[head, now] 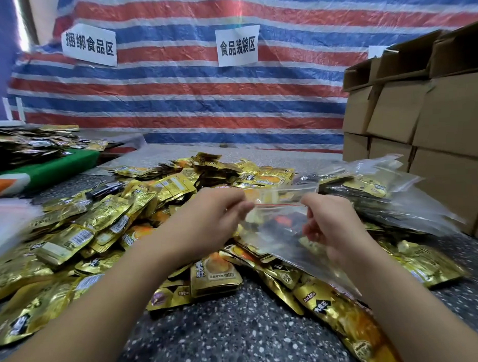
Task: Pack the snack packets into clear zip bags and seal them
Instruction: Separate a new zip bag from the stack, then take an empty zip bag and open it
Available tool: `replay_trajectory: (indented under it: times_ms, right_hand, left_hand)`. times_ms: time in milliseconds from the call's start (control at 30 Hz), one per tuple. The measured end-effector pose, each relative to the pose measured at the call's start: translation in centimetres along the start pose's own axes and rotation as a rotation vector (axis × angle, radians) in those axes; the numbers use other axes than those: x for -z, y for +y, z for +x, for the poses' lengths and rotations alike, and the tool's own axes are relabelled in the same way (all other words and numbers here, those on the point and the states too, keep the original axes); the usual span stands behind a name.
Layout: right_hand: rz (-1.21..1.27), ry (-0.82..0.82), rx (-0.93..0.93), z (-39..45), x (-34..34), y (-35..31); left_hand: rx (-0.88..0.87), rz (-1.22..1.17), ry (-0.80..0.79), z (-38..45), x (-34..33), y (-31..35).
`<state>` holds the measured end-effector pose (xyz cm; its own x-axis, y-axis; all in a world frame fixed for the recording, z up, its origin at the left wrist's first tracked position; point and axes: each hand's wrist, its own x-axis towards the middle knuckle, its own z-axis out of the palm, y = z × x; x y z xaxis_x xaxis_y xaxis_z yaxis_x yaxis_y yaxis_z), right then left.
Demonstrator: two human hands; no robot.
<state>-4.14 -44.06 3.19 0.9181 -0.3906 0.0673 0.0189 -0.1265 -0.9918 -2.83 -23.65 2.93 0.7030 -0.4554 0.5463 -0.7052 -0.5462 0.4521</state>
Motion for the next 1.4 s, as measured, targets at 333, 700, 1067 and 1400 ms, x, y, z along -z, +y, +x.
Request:
replay_trajectory:
  times_ms: [333, 700, 1067, 1400]
  right_hand:
    - [-0.176, -0.297, -0.002, -0.6, -0.1, 0.0]
    - [-0.756, -0.274, 0.367, 3.6, -2.7, -2.4]
    - [-1.233, -0.588, 0.375, 5.9, -8.3, -2.7]
    - [-1.066, -0.58, 0.25, 6.8, -8.2, -2.4]
  left_hand:
    - [0.129, -0.044, 0.253, 0.5, 2.1, -3.7]
    - [0.22, -0.006, -0.036, -0.1, 2.2, -6.3]
    - [0.259, 0.052, -0.096, -0.2, 2.2, -5.7]
    - [0.281, 0.017, -0.145, -0.3, 2.5, -5.1]
